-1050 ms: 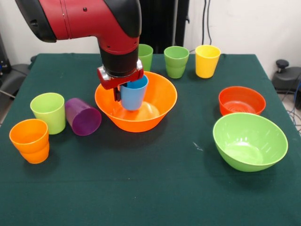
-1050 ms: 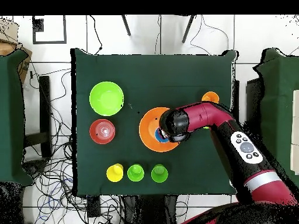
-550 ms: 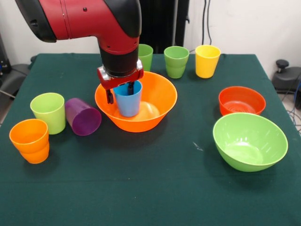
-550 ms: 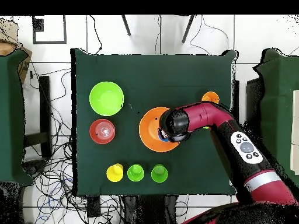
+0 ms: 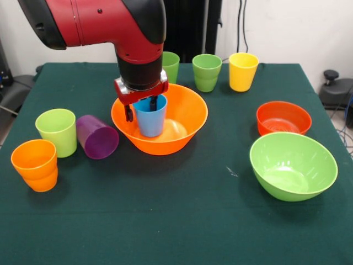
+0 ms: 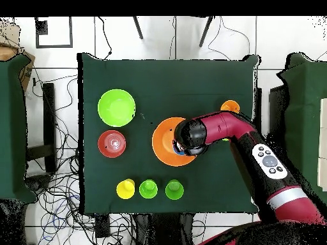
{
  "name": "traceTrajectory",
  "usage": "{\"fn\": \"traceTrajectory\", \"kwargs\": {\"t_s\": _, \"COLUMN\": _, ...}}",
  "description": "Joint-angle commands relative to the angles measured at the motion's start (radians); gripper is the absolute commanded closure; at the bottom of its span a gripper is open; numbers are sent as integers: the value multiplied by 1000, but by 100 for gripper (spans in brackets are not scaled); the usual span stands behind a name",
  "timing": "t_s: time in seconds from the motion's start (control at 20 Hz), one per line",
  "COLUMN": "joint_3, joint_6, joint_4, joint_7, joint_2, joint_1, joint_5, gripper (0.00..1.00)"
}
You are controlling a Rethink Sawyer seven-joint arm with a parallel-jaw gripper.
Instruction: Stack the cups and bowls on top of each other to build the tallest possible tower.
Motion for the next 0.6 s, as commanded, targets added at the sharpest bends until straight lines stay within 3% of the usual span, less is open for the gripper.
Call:
{"fn": "traceTrajectory", "kwargs": {"t_s": 0.05, "joint_3": -17, "joint_6": -48, "joint_4": 9, "joint_7": -193, "joint_2": 10, "joint_1": 34, "joint_5": -70, "gripper": 0}}
{"fn": "traceTrajectory", "kwargs": {"t_s": 0.6, "joint_3": 42, "joint_6": 46, "joint_4": 50, "joint_7": -238, "joint_2": -127, "joint_1": 6, "joint_5": 38, "gripper": 0}}
